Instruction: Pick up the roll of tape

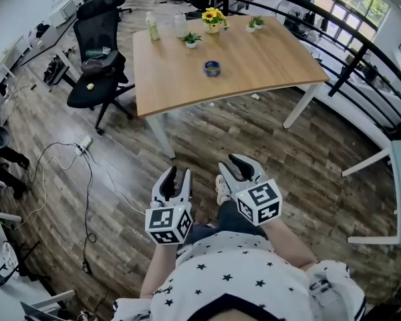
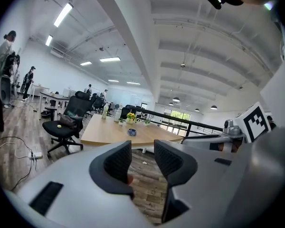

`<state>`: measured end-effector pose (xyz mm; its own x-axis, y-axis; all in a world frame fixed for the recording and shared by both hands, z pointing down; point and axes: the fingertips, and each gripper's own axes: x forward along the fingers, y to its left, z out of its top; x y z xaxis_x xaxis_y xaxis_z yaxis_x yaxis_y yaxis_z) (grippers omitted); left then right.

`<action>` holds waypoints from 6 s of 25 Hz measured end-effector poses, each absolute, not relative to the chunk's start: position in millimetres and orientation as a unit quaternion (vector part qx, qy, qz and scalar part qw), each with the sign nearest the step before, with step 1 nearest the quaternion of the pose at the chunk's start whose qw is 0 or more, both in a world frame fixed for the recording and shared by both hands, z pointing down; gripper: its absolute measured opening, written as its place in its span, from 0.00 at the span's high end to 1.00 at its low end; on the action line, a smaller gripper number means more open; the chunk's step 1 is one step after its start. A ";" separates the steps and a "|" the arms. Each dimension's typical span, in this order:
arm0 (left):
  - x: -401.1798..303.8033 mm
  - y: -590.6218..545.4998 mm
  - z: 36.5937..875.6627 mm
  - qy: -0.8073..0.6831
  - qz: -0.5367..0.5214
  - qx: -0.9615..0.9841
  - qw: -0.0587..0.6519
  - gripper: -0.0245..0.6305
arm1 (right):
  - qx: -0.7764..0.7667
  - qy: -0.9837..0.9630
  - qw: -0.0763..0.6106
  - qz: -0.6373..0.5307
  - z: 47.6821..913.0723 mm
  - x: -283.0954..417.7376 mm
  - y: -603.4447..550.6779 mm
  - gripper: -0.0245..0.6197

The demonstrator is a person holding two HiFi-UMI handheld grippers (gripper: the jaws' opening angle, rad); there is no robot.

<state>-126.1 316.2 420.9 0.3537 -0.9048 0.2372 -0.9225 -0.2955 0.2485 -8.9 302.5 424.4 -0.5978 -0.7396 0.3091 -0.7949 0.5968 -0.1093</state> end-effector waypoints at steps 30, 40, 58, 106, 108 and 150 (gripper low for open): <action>-102.3 85.5 406.6 -0.592 0.014 0.787 0.174 0.73 | 0.428 -0.887 0.126 0.117 412.5 23.5 55.7 0.74; -92.5 10.5 400.2 -0.613 0.007 0.772 0.171 0.73 | 0.408 -0.897 0.129 0.110 404.8 32.6 -24.6 0.74; -81.7 -72.0 403.4 -0.623 0.012 0.765 0.165 0.73 | 0.393 -0.902 0.143 0.108 414.2 41.6 -116.2 0.74; -111.4 -221.1 486.2 -0.580 0.072 0.774 0.243 0.73 | 0.431 -0.833 0.288 0.191 580.2 35.4 -288.5 0.74; -111.3 -224.5 488.5 -0.579 0.073 0.774 0.246 0.74 | 0.431 -0.830 0.296 0.196 587.9 36.1 -291.8 0.74; -105.8 -203.9 483.5 -0.589 0.072 0.770 0.233 0.74 | 0.437 -0.825 0.296 0.200 587.5 28.9 -286.3 0.85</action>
